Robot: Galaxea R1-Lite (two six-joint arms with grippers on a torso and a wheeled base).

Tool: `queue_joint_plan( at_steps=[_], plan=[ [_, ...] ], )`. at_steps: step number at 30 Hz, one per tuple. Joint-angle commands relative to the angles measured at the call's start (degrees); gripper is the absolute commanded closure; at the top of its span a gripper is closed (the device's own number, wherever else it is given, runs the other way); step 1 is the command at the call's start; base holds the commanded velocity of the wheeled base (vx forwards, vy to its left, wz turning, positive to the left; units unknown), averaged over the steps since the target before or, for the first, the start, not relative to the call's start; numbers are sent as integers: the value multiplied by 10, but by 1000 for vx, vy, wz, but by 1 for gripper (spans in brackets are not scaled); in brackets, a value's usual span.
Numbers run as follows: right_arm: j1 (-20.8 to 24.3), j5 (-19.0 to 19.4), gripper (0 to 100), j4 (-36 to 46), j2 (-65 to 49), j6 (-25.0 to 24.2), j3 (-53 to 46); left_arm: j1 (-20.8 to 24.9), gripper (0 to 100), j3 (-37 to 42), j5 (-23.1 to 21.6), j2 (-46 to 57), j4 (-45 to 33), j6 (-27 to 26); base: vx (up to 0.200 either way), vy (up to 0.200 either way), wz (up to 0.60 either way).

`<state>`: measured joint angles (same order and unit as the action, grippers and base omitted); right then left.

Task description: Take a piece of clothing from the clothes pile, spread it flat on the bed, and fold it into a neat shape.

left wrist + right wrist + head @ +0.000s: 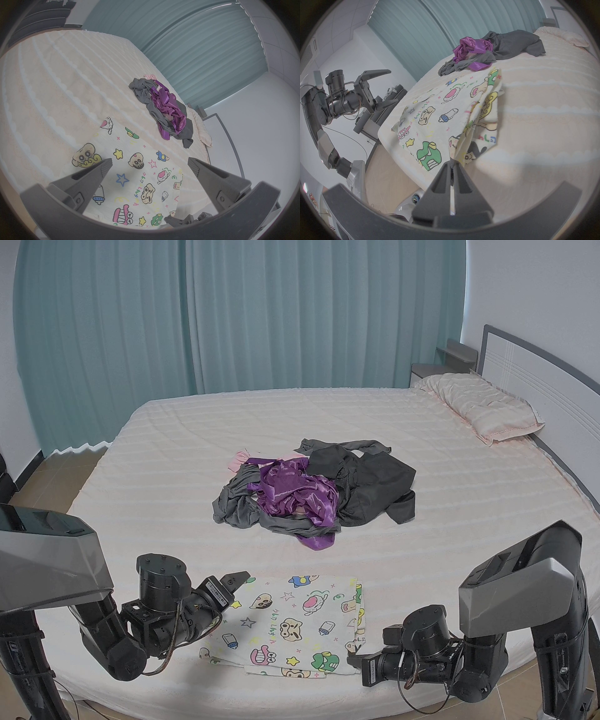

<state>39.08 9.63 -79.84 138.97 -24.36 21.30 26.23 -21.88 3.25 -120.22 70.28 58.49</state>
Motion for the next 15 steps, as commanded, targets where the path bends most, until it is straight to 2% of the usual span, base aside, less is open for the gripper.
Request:
queue_joint_plan(
  at_steps=[1, 15],
  plan=[
    [-8, -1, 100, 4, -12, 1, -7, 0, 0, 0, 1, -1, 0, 0, 0, 0, 0],
    [-14, -1, 100, 104, -52, 16, -3, 0, 0, -1, 1, -2, 0, 0, 0, 0, 0]
  ],
)
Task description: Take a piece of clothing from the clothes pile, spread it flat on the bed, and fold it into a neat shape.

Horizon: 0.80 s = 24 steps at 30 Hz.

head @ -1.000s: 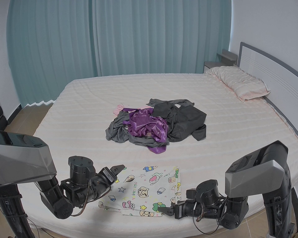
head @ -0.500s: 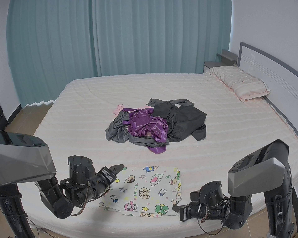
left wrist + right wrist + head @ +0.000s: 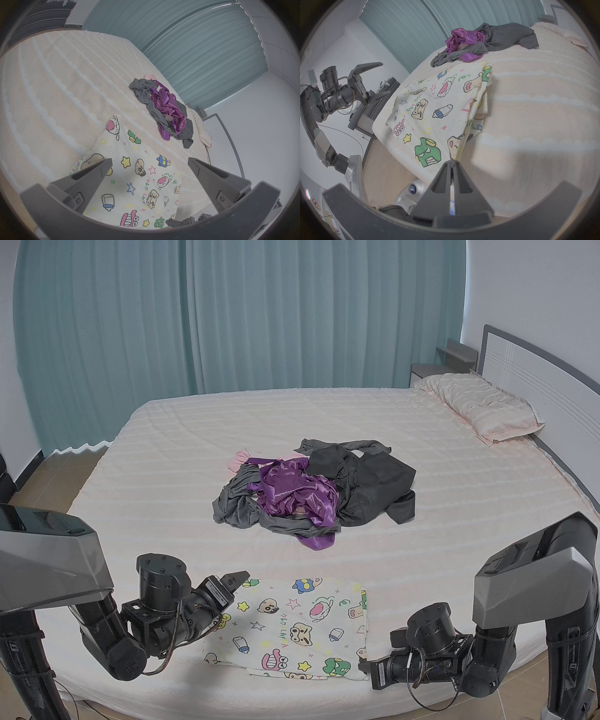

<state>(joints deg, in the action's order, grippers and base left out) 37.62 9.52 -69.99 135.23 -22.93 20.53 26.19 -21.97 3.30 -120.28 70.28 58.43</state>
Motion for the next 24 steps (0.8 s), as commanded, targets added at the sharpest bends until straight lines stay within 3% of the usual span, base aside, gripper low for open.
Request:
queue_joint_plan(
  at_steps=[1, 9, 18, 24],
  plan=[
    [1, 0, 0, 6, -14, 2, 5, 0, 0, -1, 0, -1, 0, 0, 0, 0, 0],
    [-20, 1, 0, -3, -40, 3, 19, -1, 0, -1, 0, -1, 0, 0, 0, 0, 0],
    [-65, -12, 0, 43, 9, -31, 205, -8, 0, -4, -1, 0, 0, 1, 0, 0, 0],
    [-84, -13, 0, 83, 40, -33, 261, -9, 0, -4, -1, -1, 0, 1, 0, 0, 0]
  ],
)
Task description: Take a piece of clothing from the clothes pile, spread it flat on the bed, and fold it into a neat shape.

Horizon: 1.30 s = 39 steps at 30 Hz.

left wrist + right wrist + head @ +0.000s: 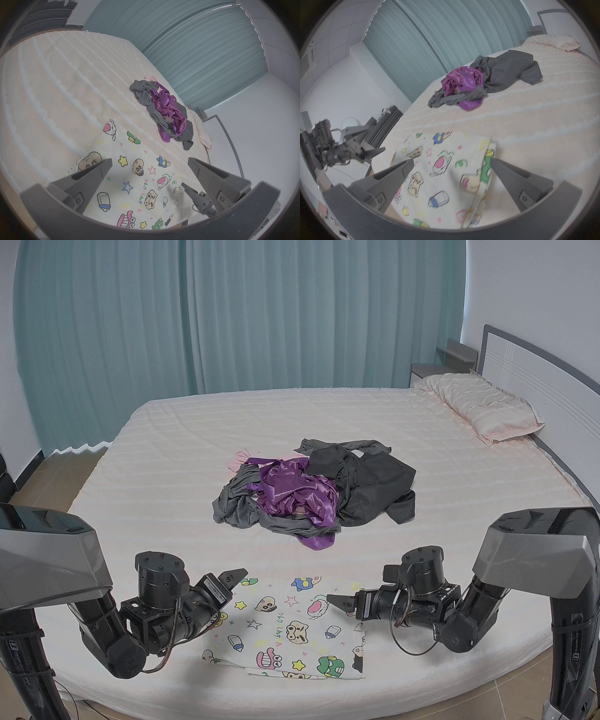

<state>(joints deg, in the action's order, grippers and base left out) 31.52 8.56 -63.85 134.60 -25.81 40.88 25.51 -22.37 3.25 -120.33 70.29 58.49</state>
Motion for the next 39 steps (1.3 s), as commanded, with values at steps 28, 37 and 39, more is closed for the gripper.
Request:
queue_joint_plan(
  at_steps=[28, 37, 39],
  plan=[
    [-50, -21, 100, 29, 80, -5, 106, -7, 0, -5, 3, -11, 0, -2, 0, 0, 0],
    [-53, -34, 0, 30, 87, -5, 108, -8, 0, -5, 4, -12, 0, -2, 0, 0, 0],
    [-54, -35, 0, 29, 86, -5, 108, -8, 0, -5, 4, -12, 0, -2, 0, 0, 0]
  ],
)
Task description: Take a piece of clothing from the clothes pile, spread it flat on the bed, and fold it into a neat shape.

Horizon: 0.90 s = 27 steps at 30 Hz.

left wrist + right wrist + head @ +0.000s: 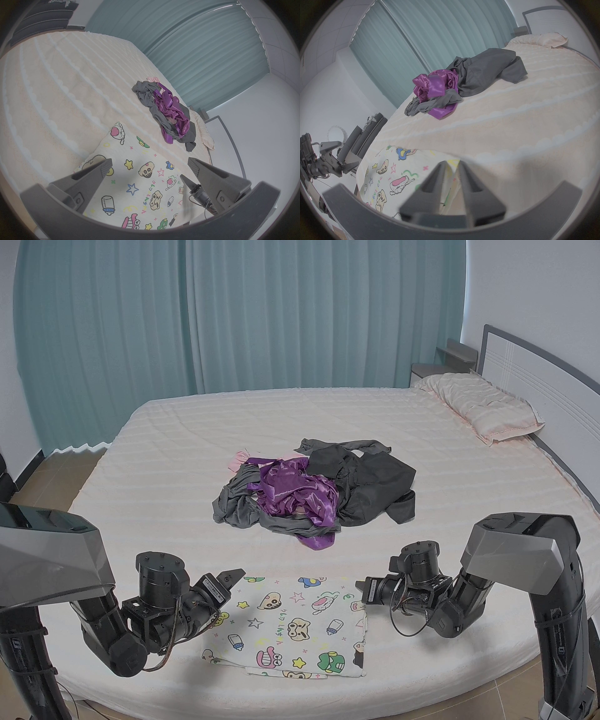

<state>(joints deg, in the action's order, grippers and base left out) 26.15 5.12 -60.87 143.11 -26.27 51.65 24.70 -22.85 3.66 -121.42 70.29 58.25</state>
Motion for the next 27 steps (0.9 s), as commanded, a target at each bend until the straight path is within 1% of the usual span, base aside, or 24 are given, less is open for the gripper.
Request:
queue_joint_plan(
  at_steps=[1, 4, 9, 11, 13, 14, 15, 17, 18, 19, 20, 21, 22, 24, 27],
  plan=[
    [0, 0, 0, -3, -2, -2, -1, 0, 0, 0, 0, -1, 0, 0, 0, 0, 0],
    [-8, -2, 0, -7, -20, -8, -5, -4, 0, -2, 0, 0, 1, 0, 0, 0, 0],
    [-29, -20, 0, -8, -71, -10, -30, -20, 0, -1, 2, 30, 13, -3, 0, 0, 0],
    [-42, -38, 0, -14, -122, -11, -65, -34, 0, 3, 2, 64, 19, -17, 0, 0, 0],
    [-49, -46, 0, -23, -154, -11, -103, -41, 0, 6, 5, 80, 19, -47, 0, 0, 0],
    [-50, -46, 0, -25, -158, -11, -108, -42, 0, 6, 6, 81, 19, -51, 0, 0, 0],
    [-58, -50, 0, -58, -198, -9, -165, -51, 0, 22, 24, 110, 19, -90, 0, 0, 0],
    [-65, -51, 0, -107, -243, -7, -226, -55, 0, 39, 39, 147, 19, -111, 0, 0, 0],
    [-65, -51, 0, -107, -243, -7, -226, -55, 0, 39, 39, 147, 19, -111, 0, 0, 0],
    [-65, -51, 0, -107, -243, -7, -226, -61, 0, 59, 45, 210, 18, -126, 0, 0, 0],
    [-70, -59, 0, -179, -314, 0, -317, -62, 0, 65, 45, 235, 14, -132, 0, 0, 0],
    [-70, -61, 0, -184, -321, 2, -325, -62, 0, 68, 45, 244, 13, -134, 0, 0, 0],
    [-70, -70, 0, -206, -360, 15, -366, -64, 0, 82, 49, 288, 12, -153, 0, 0, 0],
    [-71, -76, 0, -222, -399, 34, -409, -66, 0, 99, 63, 325, 12, -176, 0, 0, 0],
    [-80, -77, 0, -243, -489, 70, -478, -66, 0, 122, 114, 384, 12, -220, 0, 0, 0]
  ],
)
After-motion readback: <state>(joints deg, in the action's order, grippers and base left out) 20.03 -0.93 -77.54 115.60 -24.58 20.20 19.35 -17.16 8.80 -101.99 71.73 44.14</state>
